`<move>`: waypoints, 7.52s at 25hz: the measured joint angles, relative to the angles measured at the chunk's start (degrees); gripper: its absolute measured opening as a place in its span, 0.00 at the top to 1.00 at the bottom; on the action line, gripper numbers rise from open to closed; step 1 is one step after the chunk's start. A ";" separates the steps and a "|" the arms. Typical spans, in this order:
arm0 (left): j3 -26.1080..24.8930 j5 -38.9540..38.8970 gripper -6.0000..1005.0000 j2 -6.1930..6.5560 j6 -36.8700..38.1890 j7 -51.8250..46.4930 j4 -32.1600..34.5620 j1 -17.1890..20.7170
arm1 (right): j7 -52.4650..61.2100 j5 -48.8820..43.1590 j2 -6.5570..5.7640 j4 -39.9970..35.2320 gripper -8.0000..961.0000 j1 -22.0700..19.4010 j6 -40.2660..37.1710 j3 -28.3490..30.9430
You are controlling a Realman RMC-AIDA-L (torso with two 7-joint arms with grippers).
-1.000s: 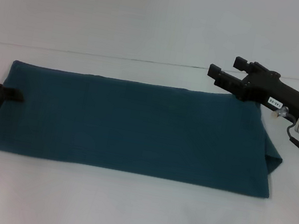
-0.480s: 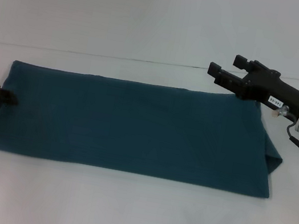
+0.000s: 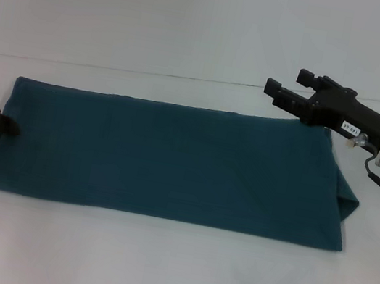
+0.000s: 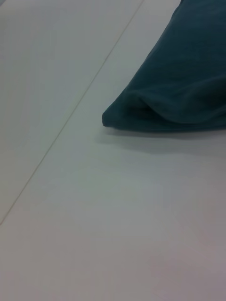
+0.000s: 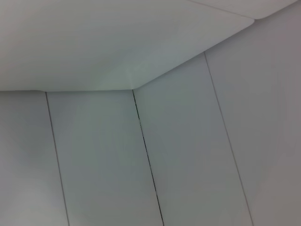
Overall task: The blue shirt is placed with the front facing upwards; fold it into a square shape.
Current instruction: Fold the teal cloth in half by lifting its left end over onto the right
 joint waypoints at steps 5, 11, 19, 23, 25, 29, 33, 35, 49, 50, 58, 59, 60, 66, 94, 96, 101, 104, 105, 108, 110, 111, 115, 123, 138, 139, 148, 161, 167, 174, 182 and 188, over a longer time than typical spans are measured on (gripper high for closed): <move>0.19 0.02 0.64 0.01 0.49 0.38 0.03 0.00 | 0.08 0.01 0.00 -0.05 0.08 0.00 0.00 0.00; 2.47 0.06 0.78 -0.11 0.49 0.55 -0.27 -0.05 | 0.09 0.08 0.00 -0.05 0.08 -0.01 0.00 0.00; 2.45 -0.04 0.90 -0.81 0.06 0.95 -1.75 0.08 | 0.06 0.57 0.00 0.02 0.08 -0.36 -0.20 0.00; 2.23 -0.52 0.93 -1.66 0.68 1.98 -3.77 0.15 | 0.04 0.26 -0.07 0.04 0.08 -0.43 -0.24 -0.42; 2.25 -0.56 0.94 -2.21 1.16 2.05 -5.14 0.24 | 0.05 0.22 -0.11 0.04 0.08 -0.43 -0.24 -1.22; 2.10 -0.58 0.94 -3.49 2.78 2.07 -8.45 0.64 | 0.22 0.18 -0.17 0.04 0.08 -0.44 0.16 -3.71; 2.27 -0.61 0.94 -4.24 3.64 2.11 -10.09 0.89 | 0.26 0.27 -0.11 0.16 0.08 -0.44 0.27 -4.62; 2.30 -0.62 0.94 -4.36 3.66 2.30 -10.17 0.93 | 0.26 0.33 -0.10 0.22 0.08 -0.44 0.29 -4.68; 2.43 -2.75 0.94 -6.16 7.00 4.47 -13.42 1.50 | 0.26 0.37 0.00 2.58 0.08 0.60 3.32 -11.03; 2.43 -2.75 0.94 -6.34 7.15 4.47 -13.69 1.49 | 0.26 0.38 0.00 2.79 0.08 0.75 3.75 -11.35; 2.45 -3.01 0.94 -7.51 9.38 4.47 -16.77 1.37 | 0.00 0.55 0.09 5.25 0.08 2.27 7.38 -14.14; 2.45 -3.24 0.94 -7.65 9.79 4.47 -17.16 1.36 | 0.02 0.56 0.12 5.44 0.08 2.49 7.91 -14.60; 2.46 -3.51 0.94 -7.73 10.22 4.47 -17.51 1.36 | 0.01 0.57 0.15 5.66 0.08 2.75 8.38 -15.02; 2.45 -6.74 0.94 -8.08 13.29 5.11 -19.67 1.54 | -0.71 0.61 0.28 8.97 0.08 5.30 10.93 -16.05; 1.80 -17.24 0.94 -6.71 19.44 9.85 -21.97 5.82 | -5.73 1.53 0.75 15.86 0.08 10.22 18.58 -17.18; 1.78 -17.26 0.94 -6.57 19.08 9.86 -22.17 6.73 | -5.73 2.02 0.55 15.60 0.08 9.83 18.63 -17.06; 1.69 -17.29 0.94 -5.98 18.73 9.88 -22.20 8.39 | -5.72 3.04 0.38 15.20 0.08 9.00 18.70 -17.05; 1.67 -17.31 0.94 -5.86 18.67 10.01 -22.20 9.28 | -5.72 3.05 0.36 15.19 0.08 8.82 18.76 -17.05; 1.67 -17.32 0.94 -5.77 18.67 10.09 -22.21 9.47 | -5.72 3.05 0.36 15.19 0.08 8.78 18.78 -17.04; 1.65 -17.34 0.94 -5.46 18.66 10.31 -22.01 9.87 | -5.72 3.07 0.35 15.17 0.08 8.67 18.82 -17.04; 1.66 -17.35 0.94 -5.39 18.65 10.38 -21.90 9.92 | -5.72 3.07 0.35 15.16 0.08 8.62 18.82 -17.05; 1.66 -17.35 0.94 -5.39 18.65 10.38 -21.90 9.92 | -5.72 3.07 0.35 15.15 0.08 8.59 18.83 -17.04; 1.66 -17.24 0.94 -5.24 17.48 10.82 -21.72 10.52 | -5.56 3.07 0.35 15.15 0.08 8.33 18.83 -17.04; 1.66 -16.86 0.94 -4.80 16.76 11.04 -21.61 11.43 | -5.37 3.07 0.35 15.15 0.08 8.01 18.81 -16.96; 1.66 -16.59 0.94 -3.19 15.75 11.70 -21.12 12.89 | -5.31 3.07 0.35 15.15 0.08 8.00 18.81 -16.96; 1.67 -16.59 0.94 -2.77 15.52 11.81 -20.59 12.91 | -5.31 3.07 0.35 15.16 0.08 8.00 18.81 -16.96; 0.64 -16.43 0.94 -0.81 14.15 13.06 -17.73 12.91 | -5.28 3.20 0.44 15.16 0.08 8.00 18.91 -16.96; 0.16 -16.38 0.94 0.62 12.06 13.54 -16.22 13.21 | -5.68 4.39 0.35 15.16 0.08 8.00 19.57 -16.96; -0.60 -16.28 0.94 0.95 11.19 14.01 -15.69 13.21 | -5.68 4.39 0.35 15.16 0.08 7.94 20.05 -16.96; -0.85 -17.12 0.94 0.38 11.72 14.84 -15.88 13.01 | -5.67 4.39 0.35 15.16 0.08 7.91 21.57 -16.96; -0.82 -21.33 0.94 -0.95 15.94 16.18 -16.45 10.85 | -5.60 4.39 0.26 15.16 0.08 7.22 22.89 -15.86; -0.57 -23.50 0.94 -2.57 19.53 16.49 -17.86 8.66 | -5.72 4.38 0.11 14.22 0.08 5.83 22.95 -13.59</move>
